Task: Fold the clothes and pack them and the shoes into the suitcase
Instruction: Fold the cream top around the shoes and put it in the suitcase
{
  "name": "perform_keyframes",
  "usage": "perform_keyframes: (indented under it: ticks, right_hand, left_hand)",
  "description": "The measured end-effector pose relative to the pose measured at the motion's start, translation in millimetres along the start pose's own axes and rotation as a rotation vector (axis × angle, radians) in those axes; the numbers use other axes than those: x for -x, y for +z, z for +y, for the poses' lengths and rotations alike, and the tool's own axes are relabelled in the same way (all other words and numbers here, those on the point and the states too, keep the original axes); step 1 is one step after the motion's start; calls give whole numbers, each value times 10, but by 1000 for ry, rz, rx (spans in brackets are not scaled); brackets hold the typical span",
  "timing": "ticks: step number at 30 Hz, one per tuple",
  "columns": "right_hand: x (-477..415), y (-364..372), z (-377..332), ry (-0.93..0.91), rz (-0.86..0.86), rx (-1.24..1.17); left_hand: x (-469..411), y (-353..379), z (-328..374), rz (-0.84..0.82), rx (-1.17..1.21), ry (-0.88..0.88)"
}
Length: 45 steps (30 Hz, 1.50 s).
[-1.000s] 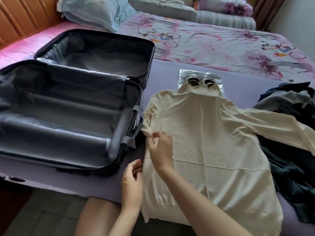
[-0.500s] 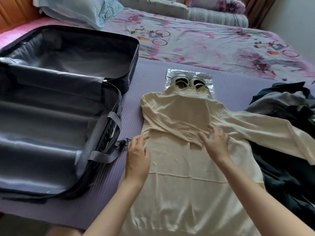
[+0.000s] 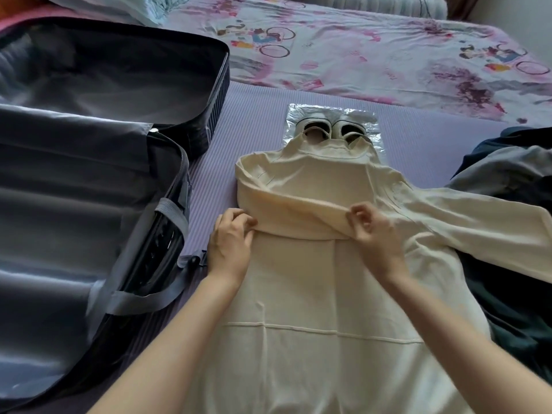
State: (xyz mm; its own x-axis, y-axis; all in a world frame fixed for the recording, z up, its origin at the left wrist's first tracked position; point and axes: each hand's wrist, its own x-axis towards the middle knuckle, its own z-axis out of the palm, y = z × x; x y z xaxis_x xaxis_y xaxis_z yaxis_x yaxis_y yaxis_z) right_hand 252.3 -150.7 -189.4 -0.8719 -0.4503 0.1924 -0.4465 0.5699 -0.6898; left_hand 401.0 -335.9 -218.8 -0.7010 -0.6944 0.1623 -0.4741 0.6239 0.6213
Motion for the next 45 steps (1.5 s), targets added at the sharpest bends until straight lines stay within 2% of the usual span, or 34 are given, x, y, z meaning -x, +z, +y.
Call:
perform_keyframes:
  ticks: [4,7,10,13,16,19,22,24,26,28,30,33,37,39,42,45]
  right_hand:
    - [-614,-283,-61,166,52,-154]
    - [-902,-324,59,198,16,136]
    - [-887,-182,-45,54,-35,346]
    - [-839,93,-395,-135,-54,418]
    - [-902,498,-742,-281,-158,433]
    - [-1009,957,-1015,-304,-290,516]
    - [-1064,1324,-1143,-295,-291,624]
    - [-1116,1469,-1184,-259,-222,593]
    - [-1185,1537,-1269,-196,-163,415]
    - [-1271,1588,-1360,-155,-185,253]
    - [-1317,1641,-1416,-185,-266,326]
    - [-1319,1613,-1359,-221,-309,407]
    - [-1187,1109,-1089,-366,-149,228]
    - [-1008,700,-817,-381,-42,167]
    - [-687,113,-329,-255,-62,198]
    - [-533,-149,74,-37,-139,235]
  left_hand:
    - [-7,-32,-24,64,15,-11]
    - [25,-44,-30,104,75,-79]
    - [50,-59,-10,112,141,-122]
    - [12,-90,34,105,232,-207]
    - [-67,-84,18,78,266,-281]
    - [-121,-66,-13,76,258,-312]
    - [-128,-42,-41,101,254,-313]
    - [-128,-20,-74,143,250,-302]
    - [-141,-12,-95,181,281,-315]
    - [-155,-8,-95,200,288,-325]
    - [-153,-2,-85,223,210,-294]
    - [-117,17,-58,262,3,-144]
    - [-143,41,10,83,-12,71]
    - [-212,79,30,-13,-59,161]
    - [-419,169,70,-72,-87,200]
    - [-704,213,104,-120,-103,186]
